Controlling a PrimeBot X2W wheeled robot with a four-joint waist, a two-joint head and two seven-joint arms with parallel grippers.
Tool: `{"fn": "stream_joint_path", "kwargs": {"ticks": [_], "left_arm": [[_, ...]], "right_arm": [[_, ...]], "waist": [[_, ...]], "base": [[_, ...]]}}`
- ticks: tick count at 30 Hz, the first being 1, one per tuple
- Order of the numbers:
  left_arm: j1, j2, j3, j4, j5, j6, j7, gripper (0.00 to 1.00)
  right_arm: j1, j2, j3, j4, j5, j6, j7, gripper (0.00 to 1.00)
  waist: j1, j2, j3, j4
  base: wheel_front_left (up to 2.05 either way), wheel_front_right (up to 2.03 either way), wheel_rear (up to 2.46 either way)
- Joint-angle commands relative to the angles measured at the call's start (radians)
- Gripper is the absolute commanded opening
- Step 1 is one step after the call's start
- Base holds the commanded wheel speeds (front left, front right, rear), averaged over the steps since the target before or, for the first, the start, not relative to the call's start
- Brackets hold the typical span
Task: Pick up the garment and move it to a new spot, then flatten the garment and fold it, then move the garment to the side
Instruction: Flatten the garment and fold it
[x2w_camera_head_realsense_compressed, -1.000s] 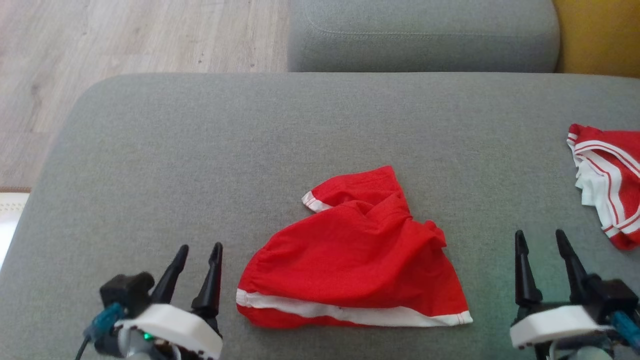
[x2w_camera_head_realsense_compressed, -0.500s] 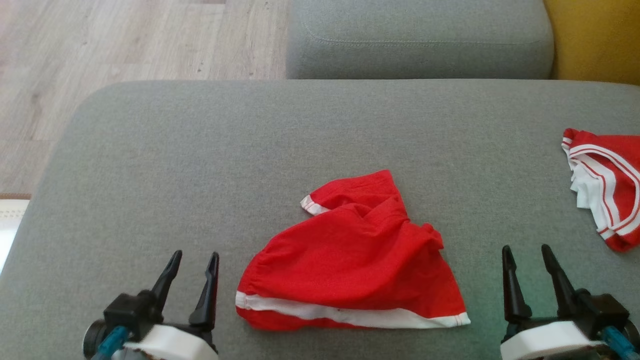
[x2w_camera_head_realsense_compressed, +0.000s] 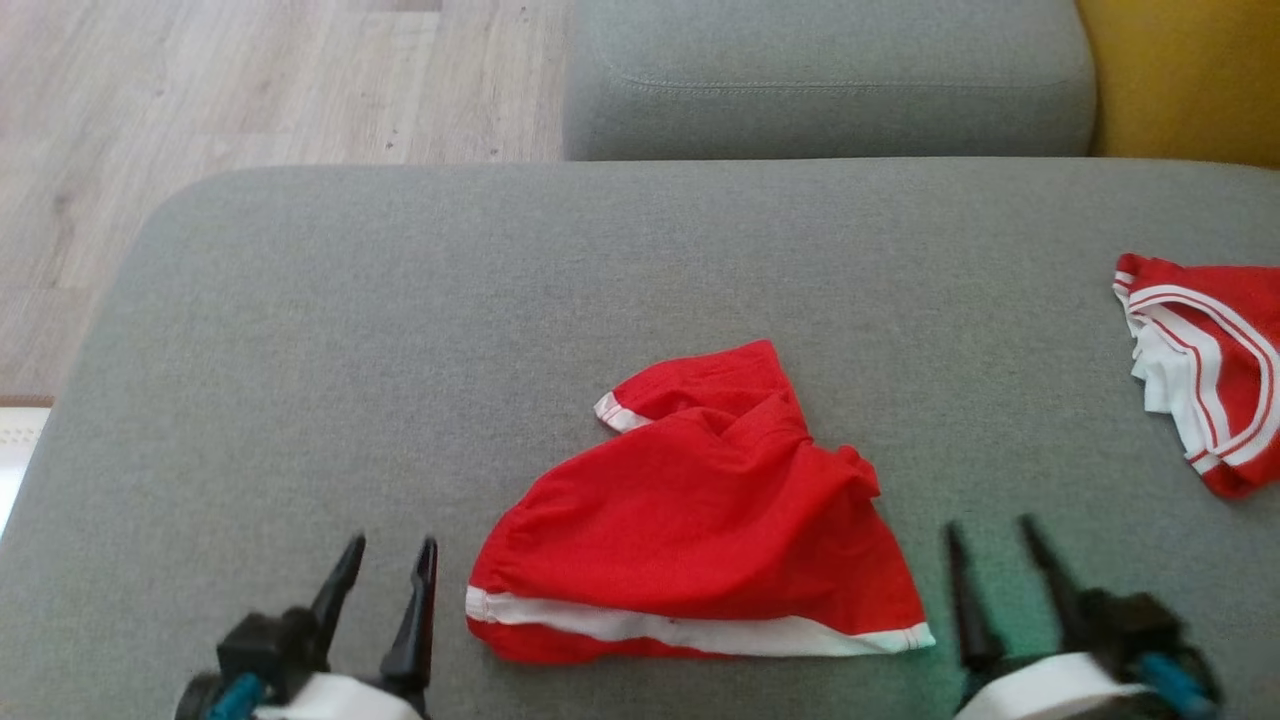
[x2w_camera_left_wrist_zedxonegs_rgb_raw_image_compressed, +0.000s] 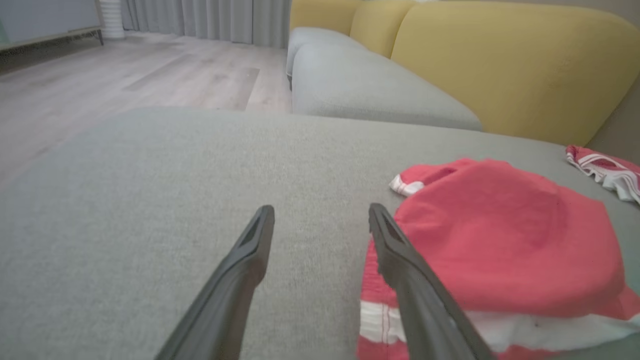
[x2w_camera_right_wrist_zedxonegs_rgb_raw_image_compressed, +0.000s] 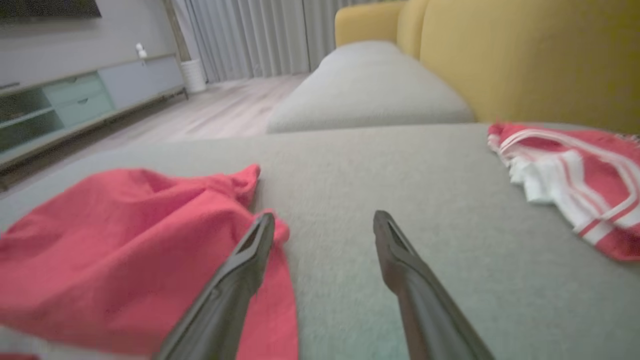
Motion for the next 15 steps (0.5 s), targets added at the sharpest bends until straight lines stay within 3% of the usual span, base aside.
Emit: {"fn": "stream_joint_path", "kwargs": {"ticks": [1, 7, 15], "left_arm": [[-0.017, -0.002, 0.027, -0.011, -0.007, -0.004, -0.012, 1.00], [-0.028, 0.031, -0.051, 0.044, -0.062, -0.013, 0.074, 1.00], [-0.064, 0.094, -0.133, 0.029, -0.158, -0.015, 0.175, 1.00]], "right_arm": [[-0.029, -0.020, 0.047, -0.022, 0.003, -0.001, 0.021, 1.00], [-0.004, -0.077, 0.140, -0.025, 0.042, -0.001, 0.201, 1.00], [0.024, -0.106, 0.156, -0.032, 0.052, -0.001, 0.360, 1.00]], "waist": [[0.0000, 0.0000, -0.001, -0.002], [0.0000, 0.0000, 0.004, 0.007], [0.0000, 0.0000, 0.034, 0.018]], "base": [[0.00, 0.00, 0.00], [0.00, 0.00, 0.00], [0.00, 0.00, 0.00]]}}
